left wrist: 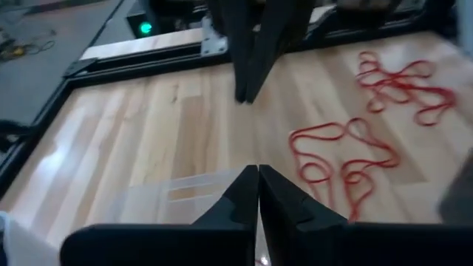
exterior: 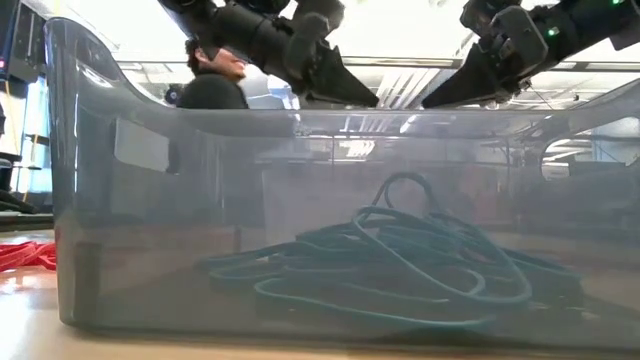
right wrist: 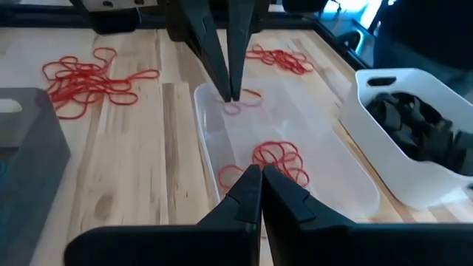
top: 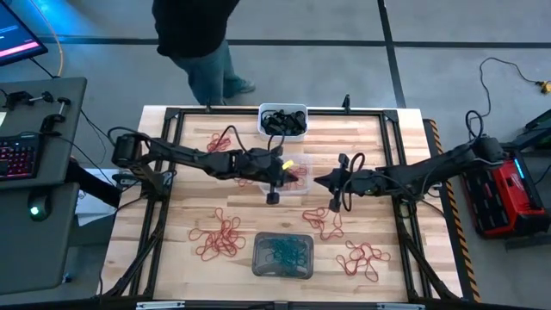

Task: Sort rubber bands into baskets
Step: Put the red rubber band into the transparent bin

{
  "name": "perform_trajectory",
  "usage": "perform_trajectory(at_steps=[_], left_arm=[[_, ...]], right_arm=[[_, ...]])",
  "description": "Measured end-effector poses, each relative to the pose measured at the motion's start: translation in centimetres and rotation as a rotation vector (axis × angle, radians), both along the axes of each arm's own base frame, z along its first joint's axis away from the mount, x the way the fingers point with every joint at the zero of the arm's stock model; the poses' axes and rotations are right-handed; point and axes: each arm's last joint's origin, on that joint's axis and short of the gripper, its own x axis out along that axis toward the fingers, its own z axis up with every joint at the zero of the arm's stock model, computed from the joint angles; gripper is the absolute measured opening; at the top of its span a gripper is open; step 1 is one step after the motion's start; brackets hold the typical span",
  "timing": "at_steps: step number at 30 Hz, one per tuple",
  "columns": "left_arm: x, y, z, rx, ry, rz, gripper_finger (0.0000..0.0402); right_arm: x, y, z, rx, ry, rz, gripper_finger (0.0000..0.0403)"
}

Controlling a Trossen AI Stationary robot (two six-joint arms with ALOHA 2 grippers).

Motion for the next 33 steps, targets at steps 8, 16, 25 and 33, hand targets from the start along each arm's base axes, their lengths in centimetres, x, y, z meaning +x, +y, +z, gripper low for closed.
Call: perform_trajectory(at_steps=[8, 16, 25, 33], left_arm=[[-0.6, -0.2, 1.4, -0.004, -0.035, -0.034, 0.0001], [-3.3, 0.0, 0.2, -0.068, -0.151, -0.06, 0.0], [-9.6, -0.1, 1.4, -0.066, -0.086, 0.025, 0.0], [-13.7, 0.0, 1.1, -0.111, 0.155, 0.126, 0.0]], right_arm=[[1.6, -0.7, -1.0, -0.006, -0.001, 0.033, 0.0], [2.1, -0.9, -0.8, -0.043, -0.043, 0.046, 0.0], [2.3, -0.8, -0.6, -0.017, -0.076, 0.071, 0.0], [2.3, -0.8, -0.6, 0.019, -0.087, 0.058, 0.0]])
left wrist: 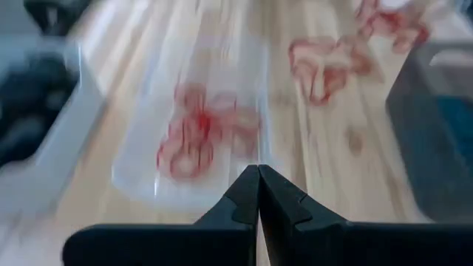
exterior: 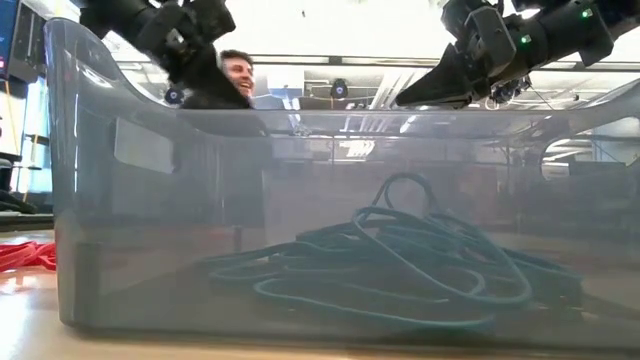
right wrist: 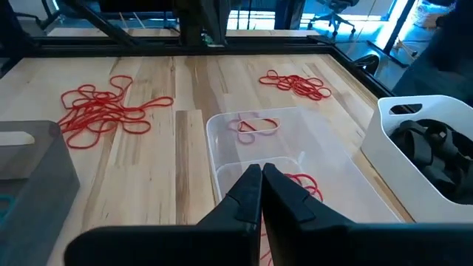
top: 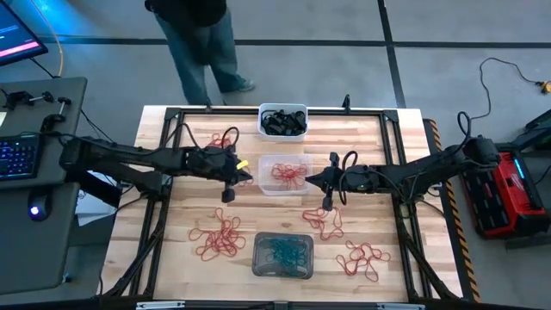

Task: Sort rubber bands into baskets
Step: Put the red rubber band into the transparent bin

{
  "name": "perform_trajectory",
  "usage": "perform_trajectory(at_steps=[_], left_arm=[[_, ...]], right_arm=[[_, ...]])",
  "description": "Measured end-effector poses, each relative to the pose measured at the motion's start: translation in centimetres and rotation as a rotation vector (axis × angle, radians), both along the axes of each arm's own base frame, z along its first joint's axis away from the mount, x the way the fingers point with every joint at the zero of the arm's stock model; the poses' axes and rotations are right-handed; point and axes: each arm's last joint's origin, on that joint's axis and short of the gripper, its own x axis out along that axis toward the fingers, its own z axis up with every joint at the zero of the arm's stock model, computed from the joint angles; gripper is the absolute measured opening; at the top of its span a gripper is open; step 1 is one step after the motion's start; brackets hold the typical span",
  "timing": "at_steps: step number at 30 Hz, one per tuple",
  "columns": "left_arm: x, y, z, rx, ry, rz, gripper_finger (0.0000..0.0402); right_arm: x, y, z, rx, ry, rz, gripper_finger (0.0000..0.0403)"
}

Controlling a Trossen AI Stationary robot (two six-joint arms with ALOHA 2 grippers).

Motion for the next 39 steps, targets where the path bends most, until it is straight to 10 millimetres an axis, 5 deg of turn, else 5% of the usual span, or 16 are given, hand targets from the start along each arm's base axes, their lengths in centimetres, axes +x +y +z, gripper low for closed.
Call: perform_trajectory(at_steps=[7, 12, 22, 28, 39], left_arm=[[-0.4, 0.0, -1.6, -0.018, 0.118, 0.053, 0.0008], [-1.1, 0.4, -4.6, -0.023, 0.084, 0.082, 0.0026], [-3.4, 1.1, -8.5, -0.022, 0.142, 0.192, 0.0094], [-3.2, 1.5, -9.5, -0.042, 0.177, 0.2, 0.0126], [-2.4, 2.6, -12.0, -0.02, 0.253, 0.237, 0.0127]], right_arm=[[0.0, 0.1, 0.0, 0.018, -0.004, -0.004, 0.0], [0.0, 0.1, 0.0, 0.021, -0.004, -0.005, 0.0], [0.0, 0.1, 0.0, 0.031, -0.006, -0.009, 0.0], [0.0, 0.1, 0.0, 0.045, -0.009, -0.014, 0.0], [0.0, 0.1, 0.0, 0.053, -0.011, -0.017, 0.0]])
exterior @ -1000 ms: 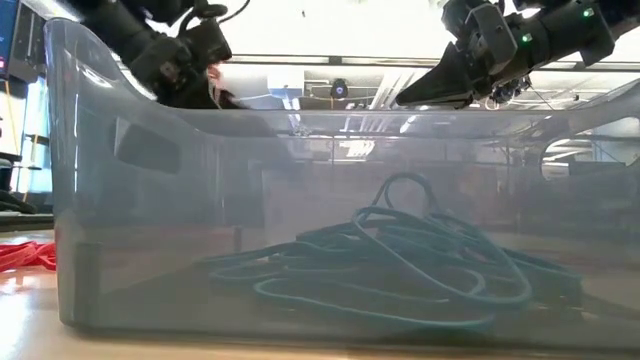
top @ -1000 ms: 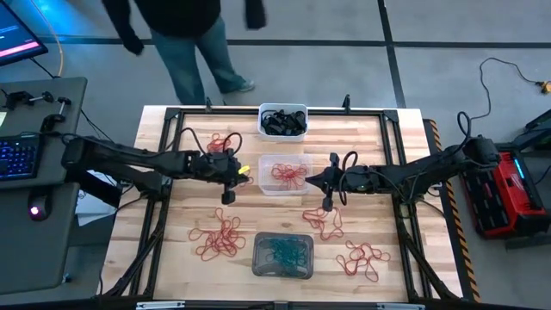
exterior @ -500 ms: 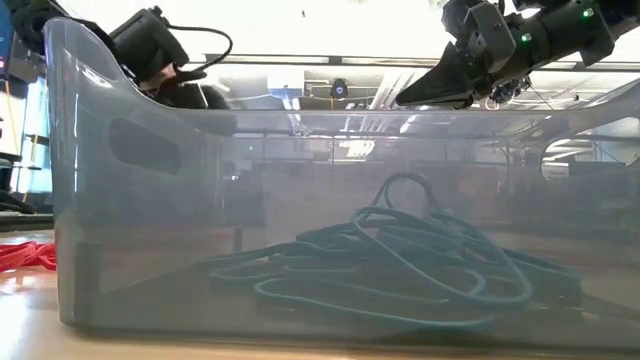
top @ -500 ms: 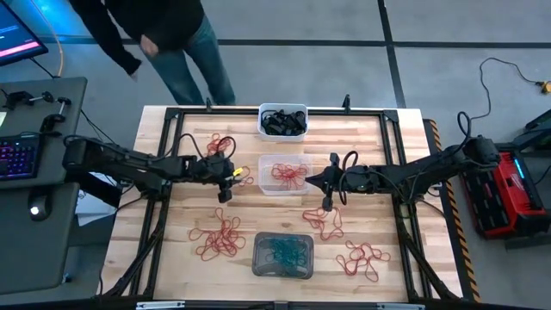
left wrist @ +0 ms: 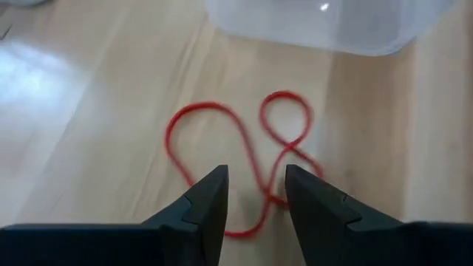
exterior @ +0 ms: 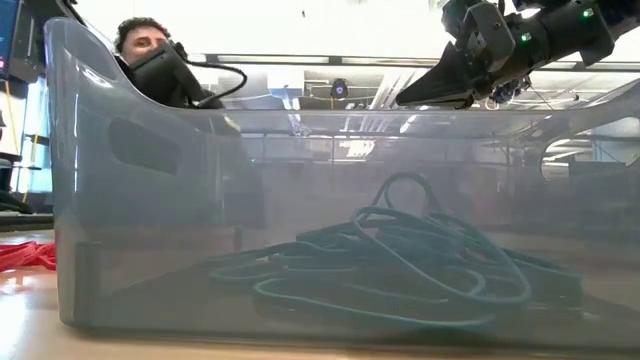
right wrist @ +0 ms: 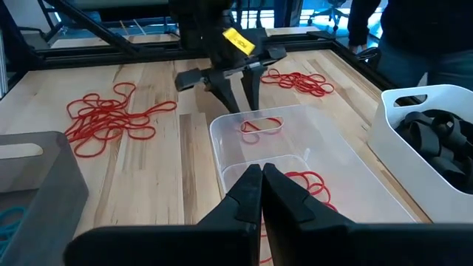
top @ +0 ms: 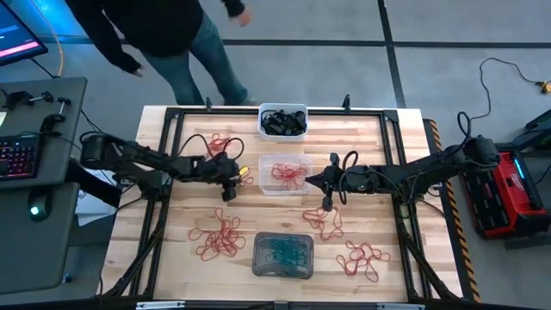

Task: Sort rubber bands into baskets
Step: Put the red rubber band into the transparent bin

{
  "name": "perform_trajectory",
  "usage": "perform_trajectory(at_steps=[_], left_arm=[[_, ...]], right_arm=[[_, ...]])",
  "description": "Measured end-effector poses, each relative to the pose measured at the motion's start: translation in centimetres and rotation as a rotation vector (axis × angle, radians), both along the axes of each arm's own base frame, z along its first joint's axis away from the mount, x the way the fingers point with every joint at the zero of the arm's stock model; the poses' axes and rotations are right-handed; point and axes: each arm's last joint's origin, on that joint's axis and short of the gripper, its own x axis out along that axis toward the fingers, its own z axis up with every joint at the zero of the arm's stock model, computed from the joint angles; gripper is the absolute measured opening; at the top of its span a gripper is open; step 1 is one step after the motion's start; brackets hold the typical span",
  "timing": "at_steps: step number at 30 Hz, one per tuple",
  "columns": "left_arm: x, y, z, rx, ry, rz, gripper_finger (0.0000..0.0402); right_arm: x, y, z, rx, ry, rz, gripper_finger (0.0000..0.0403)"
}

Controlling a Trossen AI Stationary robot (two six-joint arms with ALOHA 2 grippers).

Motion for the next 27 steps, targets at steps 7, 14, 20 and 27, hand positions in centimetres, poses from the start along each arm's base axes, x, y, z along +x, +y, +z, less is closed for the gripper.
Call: perform_trajectory(at_steps=[7, 14, 20, 27], left_arm=[[0.2, 0.4, -0.8, -0.019, 0.026, -0.008, 0.0126], [0.3, 0.4, -0.8, -0.002, 0.025, -0.062, 0.0049], [0.5, 0.4, -0.3, 0.04, 0.03, -0.027, 0.0008], [2.2, 0.7, 2.8, 0.119, -0.035, 0.003, 0.0001]], right_arm=[[0.0, 0.0, 0.0, -0.001, 0.0, 0.0, 0.0], [0.0, 0.0, 0.0, 0.002, 0.0, -0.001, 0.0], [0.0, 0.0, 0.0, 0.02, -0.004, -0.008, 0.0], [0.0, 0.0, 0.0, 0.023, -0.004, -0.009, 0.0]])
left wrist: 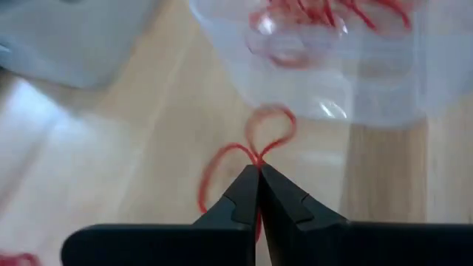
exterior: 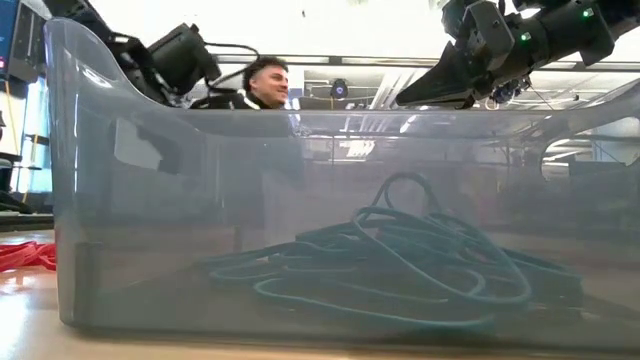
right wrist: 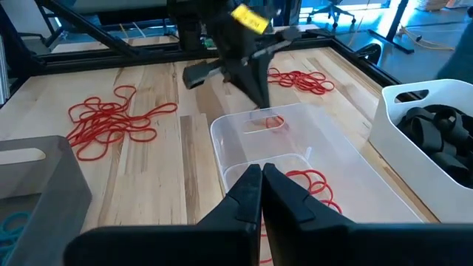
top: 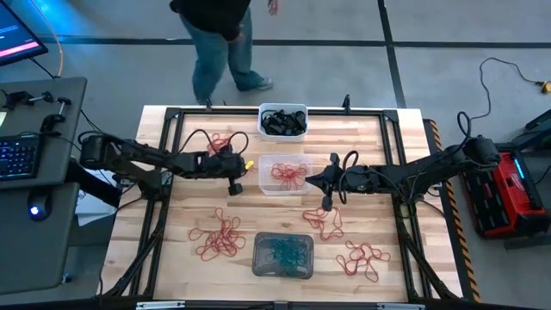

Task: Sort rubber bands into baskets
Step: Put the red rubber band into the transparent bin

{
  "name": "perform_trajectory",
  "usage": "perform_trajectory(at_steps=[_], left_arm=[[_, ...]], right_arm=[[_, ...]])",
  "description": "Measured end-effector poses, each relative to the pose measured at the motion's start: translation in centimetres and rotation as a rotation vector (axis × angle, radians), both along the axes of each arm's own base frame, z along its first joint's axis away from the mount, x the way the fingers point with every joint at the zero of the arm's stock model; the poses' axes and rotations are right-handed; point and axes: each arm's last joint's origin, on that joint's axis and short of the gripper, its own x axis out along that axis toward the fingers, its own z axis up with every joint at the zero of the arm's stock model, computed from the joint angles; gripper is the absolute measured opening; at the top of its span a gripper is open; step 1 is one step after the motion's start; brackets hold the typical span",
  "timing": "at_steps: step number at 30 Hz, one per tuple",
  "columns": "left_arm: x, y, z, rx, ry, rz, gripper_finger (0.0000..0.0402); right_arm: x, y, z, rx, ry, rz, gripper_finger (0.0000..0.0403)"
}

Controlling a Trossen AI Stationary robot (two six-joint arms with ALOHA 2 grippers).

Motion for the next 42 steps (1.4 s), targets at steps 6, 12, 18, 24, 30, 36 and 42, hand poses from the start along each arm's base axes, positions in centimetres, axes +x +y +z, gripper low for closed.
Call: perform_trajectory(at_steps=[6, 12, 18, 24, 30, 36, 42], left_arm=[[1.1, -0.1, 3.3, 0.109, -0.027, 0.033, 0.0001], [2.1, -0.4, 6.3, 0.194, -0.047, 0.043, 0.0], [3.5, -1.1, 9.2, 0.218, -0.135, -0.008, 0.0], [4.5, -1.6, 11.7, 0.219, -0.221, -0.039, 0.0], [5.6, -1.7, 11.8, 0.178, -0.269, -0.089, 0.0], [7.0, -1.9, 10.7, 0.121, -0.293, -0.153, 0.0], [8.3, -2.1, 9.4, 0.054, -0.323, -0.225, 0.0]], right_arm=[[0.0, 0.0, 0.0, 0.0, 0.0, 0.0, 0.0], [0.0, 0.0, 0.0, 0.0, 0.001, 0.0, 0.0], [0.0, 0.0, 0.0, -0.001, 0.002, 0.0, 0.0], [0.0, 0.0, 0.0, -0.001, 0.002, 0.0, 0.0], [0.0, 0.0, 0.0, -0.006, 0.005, 0.002, 0.0], [0.0, 0.0, -0.1, -0.01, 0.011, 0.001, 0.0], [-0.1, 0.0, -0.3, -0.014, 0.036, -0.001, 0.0]])
